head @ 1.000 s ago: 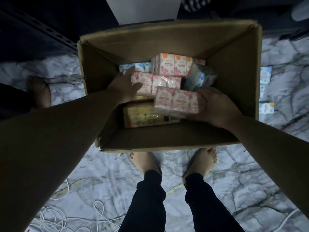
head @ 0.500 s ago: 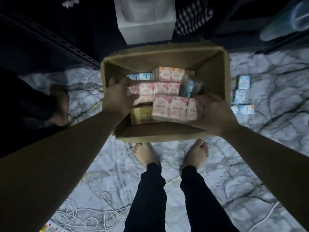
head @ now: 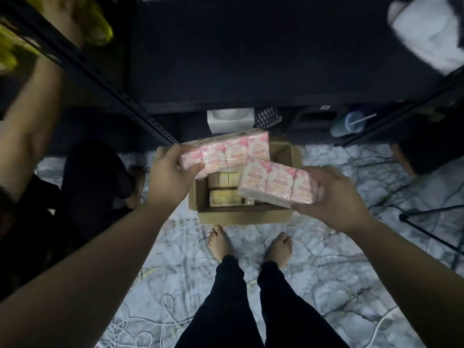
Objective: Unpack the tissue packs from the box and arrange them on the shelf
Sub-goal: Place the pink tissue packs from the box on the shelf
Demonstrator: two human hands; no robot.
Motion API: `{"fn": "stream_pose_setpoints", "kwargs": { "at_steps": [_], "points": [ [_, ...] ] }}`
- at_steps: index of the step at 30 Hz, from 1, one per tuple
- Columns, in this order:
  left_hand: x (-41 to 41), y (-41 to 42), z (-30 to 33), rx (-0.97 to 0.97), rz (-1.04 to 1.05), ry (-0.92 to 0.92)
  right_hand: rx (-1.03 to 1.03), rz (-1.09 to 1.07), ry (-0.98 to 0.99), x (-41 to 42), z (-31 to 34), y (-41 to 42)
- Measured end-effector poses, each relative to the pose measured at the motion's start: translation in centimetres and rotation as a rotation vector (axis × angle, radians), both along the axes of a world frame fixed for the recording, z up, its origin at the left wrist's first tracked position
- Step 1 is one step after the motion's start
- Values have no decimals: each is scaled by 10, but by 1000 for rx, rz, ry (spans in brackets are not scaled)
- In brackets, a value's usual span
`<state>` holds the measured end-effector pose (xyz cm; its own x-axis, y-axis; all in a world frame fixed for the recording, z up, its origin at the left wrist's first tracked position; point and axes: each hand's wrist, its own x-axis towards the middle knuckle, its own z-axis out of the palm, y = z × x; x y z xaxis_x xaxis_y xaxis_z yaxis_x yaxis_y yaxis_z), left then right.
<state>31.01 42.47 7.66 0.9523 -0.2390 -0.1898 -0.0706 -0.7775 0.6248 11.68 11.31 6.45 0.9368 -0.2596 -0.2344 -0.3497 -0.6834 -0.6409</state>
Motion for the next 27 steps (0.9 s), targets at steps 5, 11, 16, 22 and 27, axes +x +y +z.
{"fn": "stream_pose_setpoints", "kwargs": {
  "at_steps": [5,11,16,22,27],
  "points": [
    [-16,3,79,-98,24,-122,-42,-2,-147,-16,67,-13],
    [-21,7,156,-98,45,-315,-67,-82,-266,-31,123,-33],
    [-16,3,204,-116,56,-455,-83,-119,-359,-15,164,-52],
    [-17,3,247,-172,106,-571,-52,-176,-490,3,222,-72],
    [-15,-3,284,-217,152,-631,-25,-202,-532,20,261,-70]
  ]
}}
